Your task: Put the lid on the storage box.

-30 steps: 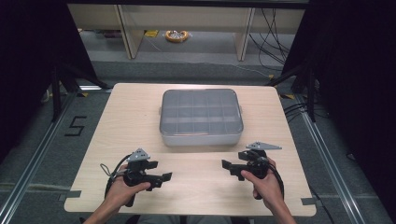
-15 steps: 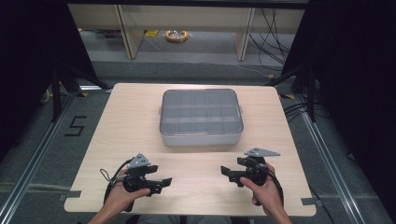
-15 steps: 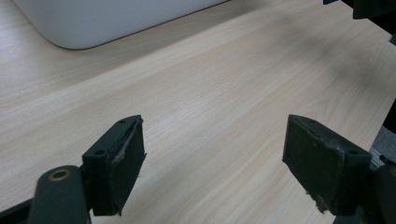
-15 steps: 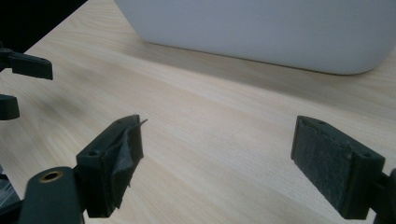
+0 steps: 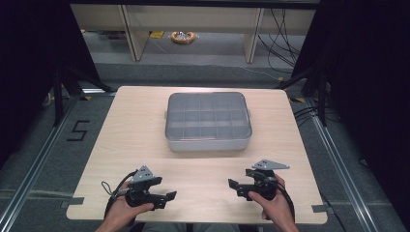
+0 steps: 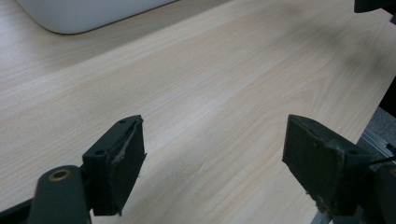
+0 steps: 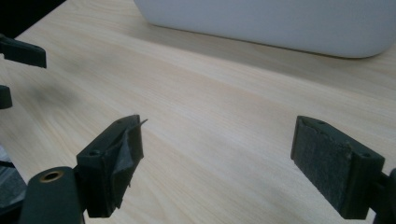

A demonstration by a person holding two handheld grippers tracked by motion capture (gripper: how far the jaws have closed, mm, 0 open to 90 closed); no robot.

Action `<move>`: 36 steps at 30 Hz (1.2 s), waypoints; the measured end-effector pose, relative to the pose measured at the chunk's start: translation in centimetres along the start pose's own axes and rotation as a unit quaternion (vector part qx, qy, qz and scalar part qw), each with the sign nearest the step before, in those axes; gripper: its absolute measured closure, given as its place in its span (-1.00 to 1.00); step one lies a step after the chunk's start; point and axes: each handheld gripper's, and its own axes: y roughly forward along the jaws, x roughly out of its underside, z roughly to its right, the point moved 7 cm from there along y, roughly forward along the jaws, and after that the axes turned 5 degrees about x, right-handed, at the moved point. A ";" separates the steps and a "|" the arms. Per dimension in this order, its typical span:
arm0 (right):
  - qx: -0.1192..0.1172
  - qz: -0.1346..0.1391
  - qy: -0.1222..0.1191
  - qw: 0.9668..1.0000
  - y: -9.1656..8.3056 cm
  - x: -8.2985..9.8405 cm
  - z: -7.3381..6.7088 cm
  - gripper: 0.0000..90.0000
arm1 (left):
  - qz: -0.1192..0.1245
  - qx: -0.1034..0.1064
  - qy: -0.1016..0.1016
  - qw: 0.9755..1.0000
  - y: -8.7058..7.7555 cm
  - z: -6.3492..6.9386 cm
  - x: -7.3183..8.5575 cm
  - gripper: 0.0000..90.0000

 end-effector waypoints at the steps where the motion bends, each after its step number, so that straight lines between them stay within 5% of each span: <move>1: 0.008 -0.010 0.002 1.000 -0.1 0.3 0.0 -0.60 | -0.001 -0.002 0.003 1.000 0.0 0.1 0.1 -0.55; 5: 0.005 -0.010 -0.011 1.000 -0.3 0.9 -0.2 -0.60 | -0.006 -0.010 0.010 1.000 0.0 0.4 0.6 -0.55; 7: 0.001 -0.009 0.002 1.000 -0.3 1.0 -0.5 -0.60 | -0.019 -0.016 0.029 0.999 -0.3 0.3 0.8 -0.55; 8: -0.001 -0.006 -0.016 1.000 -0.4 1.1 -0.3 -0.60 | -0.016 -0.011 0.023 1.000 -0.2 0.6 0.9 -0.55; 11: 0.000 -0.011 -0.007 1.000 -0.8 1.4 -0.7 -0.60 | -0.024 -0.017 0.033 0.999 -0.4 0.7 1.2 -0.55; 18: -0.004 -0.009 -0.029 1.000 -1.1 2.2 -0.9 -0.60 | -0.023 -0.010 0.029 0.999 -0.4 1.5 1.9 -0.55; 20: -0.006 -0.019 -0.011 1.000 -1.5 2.6 -1.4 -0.60 | -0.024 -0.012 0.034 0.999 -0.4 1.6 2.1 -0.55; 21: -0.005 -0.012 -0.027 1.000 -1.5 2.7 -1.3 -0.60 | -0.020 -0.011 0.027 0.999 -0.4 1.9 2.1 -0.55; 23: -0.007 -0.017 -0.017 1.000 -1.6 2.9 -1.6 -0.60 | -0.022 -0.011 0.032 0.999 -0.5 2.1 2.3 -0.55; 25: -0.004 -0.019 -0.033 0.999 -1.6 3.2 -1.4 -0.60 | -0.033 -0.013 0.047 0.998 -0.7 2.1 2.6 -0.55; 36: -0.007 -0.041 -0.043 0.998 -2.0 5.1 -1.8 -0.60 | -0.037 -0.011 0.037 0.999 -0.9 3.0 3.9 -0.55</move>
